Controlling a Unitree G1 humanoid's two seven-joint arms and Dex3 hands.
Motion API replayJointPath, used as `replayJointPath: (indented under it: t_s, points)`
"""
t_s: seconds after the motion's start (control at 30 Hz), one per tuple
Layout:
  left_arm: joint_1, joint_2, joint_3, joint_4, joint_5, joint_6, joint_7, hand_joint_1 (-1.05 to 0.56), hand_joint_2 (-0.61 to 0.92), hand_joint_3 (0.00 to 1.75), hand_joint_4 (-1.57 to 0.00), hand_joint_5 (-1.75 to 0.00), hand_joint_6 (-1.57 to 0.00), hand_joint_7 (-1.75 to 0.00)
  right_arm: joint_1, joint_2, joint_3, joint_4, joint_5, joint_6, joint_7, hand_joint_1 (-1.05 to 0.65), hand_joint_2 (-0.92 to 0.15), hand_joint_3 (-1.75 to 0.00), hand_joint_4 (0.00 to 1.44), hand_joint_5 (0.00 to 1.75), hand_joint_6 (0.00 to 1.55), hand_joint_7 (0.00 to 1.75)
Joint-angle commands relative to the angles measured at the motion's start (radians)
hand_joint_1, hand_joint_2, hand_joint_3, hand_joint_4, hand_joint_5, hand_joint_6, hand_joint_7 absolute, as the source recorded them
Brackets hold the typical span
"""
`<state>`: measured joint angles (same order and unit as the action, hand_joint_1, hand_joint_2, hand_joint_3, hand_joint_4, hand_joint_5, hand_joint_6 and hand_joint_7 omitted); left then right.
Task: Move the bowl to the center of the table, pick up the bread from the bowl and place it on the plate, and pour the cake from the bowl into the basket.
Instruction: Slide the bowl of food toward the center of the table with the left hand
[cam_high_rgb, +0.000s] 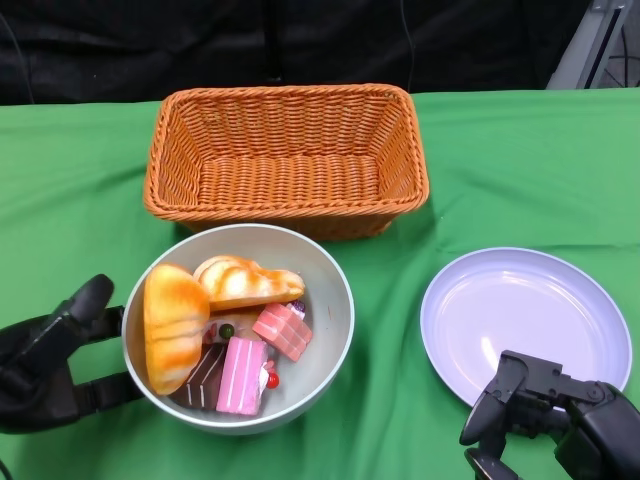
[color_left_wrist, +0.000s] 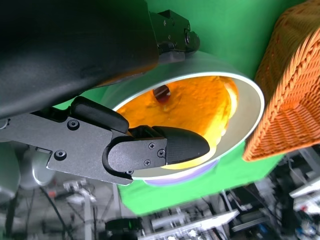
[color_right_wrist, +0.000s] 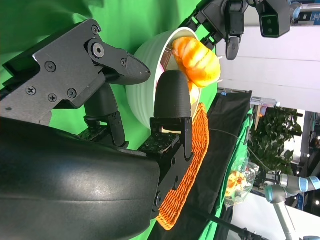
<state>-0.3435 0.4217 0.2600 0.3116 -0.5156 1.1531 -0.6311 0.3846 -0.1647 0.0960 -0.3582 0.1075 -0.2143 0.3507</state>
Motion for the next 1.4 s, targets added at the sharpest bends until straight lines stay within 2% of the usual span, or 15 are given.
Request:
replayJointPath:
  t_s: [0.03, 0.4, 0.8, 1.03, 1.4]
  points:
    - [0.011, 0.000, -0.008, -0.026, 0.013, -0.025, 0.035, -0.72, 0.92, 0.43, 0.00, 0.00, 0.00, 0.00, 0.001, -0.009, -0.001, 0.005, -0.001, -0.008, -0.004, -0.06, -0.49, -0.98, 0.63, 1.64, 0.60, 1.41]
    - [0.016, -0.013, -0.084, -0.068, 0.017, -0.075, 0.036, -0.69, 0.92, 0.42, 0.00, 0.00, 0.00, 0.00, 0.001, -0.008, 0.002, -0.001, 0.003, 0.003, -0.004, -0.06, -0.49, -0.99, 0.63, 1.66, 0.59, 1.42]
    - [0.057, 0.000, -0.222, -0.144, 0.033, -0.137, -0.015, -0.67, 0.92, 0.42, 0.00, 0.00, 0.00, 0.00, -0.006, -0.006, 0.005, 0.018, 0.010, -0.010, 0.000, -0.07, -0.49, -0.98, 0.63, 1.66, 0.59, 1.42]
    - [0.076, -0.018, -0.207, -0.222, 0.001, -0.101, -0.004, -0.68, 0.92, 0.39, 0.00, 0.00, 0.00, 0.00, -0.008, -0.006, 0.006, 0.021, 0.005, -0.014, -0.001, -0.05, -0.50, -0.97, 0.63, 1.65, 0.59, 1.42]
    - [0.048, -0.073, -0.185, -0.302, -0.041, -0.030, 0.048, -0.68, 0.92, 0.42, 0.00, 0.00, 0.00, 0.00, -0.008, -0.006, 0.011, 0.021, 0.003, -0.012, -0.002, -0.06, -0.49, -0.97, 0.63, 1.65, 0.60, 1.41]
